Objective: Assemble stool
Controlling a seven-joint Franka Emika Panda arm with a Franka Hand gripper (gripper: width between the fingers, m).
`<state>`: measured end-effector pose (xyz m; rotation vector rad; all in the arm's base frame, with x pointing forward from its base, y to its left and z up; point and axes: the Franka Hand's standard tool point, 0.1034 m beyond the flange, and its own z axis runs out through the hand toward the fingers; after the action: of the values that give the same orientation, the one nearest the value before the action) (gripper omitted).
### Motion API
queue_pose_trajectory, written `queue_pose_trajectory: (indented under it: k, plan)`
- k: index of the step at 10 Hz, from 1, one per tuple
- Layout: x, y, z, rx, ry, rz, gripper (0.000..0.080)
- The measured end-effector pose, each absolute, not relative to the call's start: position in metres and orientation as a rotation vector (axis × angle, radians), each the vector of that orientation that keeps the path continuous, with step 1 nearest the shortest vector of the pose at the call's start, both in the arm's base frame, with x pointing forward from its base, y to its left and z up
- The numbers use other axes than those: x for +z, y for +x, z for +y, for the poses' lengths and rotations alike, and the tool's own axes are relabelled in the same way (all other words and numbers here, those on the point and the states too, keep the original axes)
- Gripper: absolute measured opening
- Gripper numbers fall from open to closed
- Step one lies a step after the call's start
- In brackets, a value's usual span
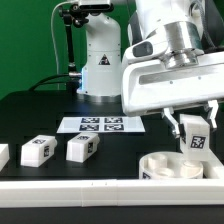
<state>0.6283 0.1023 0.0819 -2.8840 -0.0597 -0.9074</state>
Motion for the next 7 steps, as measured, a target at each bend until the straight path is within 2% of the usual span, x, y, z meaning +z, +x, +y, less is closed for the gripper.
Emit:
queue_pose_trajectory:
  k: [1,2,7]
  plan:
    - [0.082,0.628,0.102,-0.907,-2.885,-0.066,0.0533]
    - [0.085,0.629,0.101,-0.906,-2.889,-0.08,0.0613]
    - [0.103,0.637,0.083,-0.944,-2.908,-0.145,0.0649]
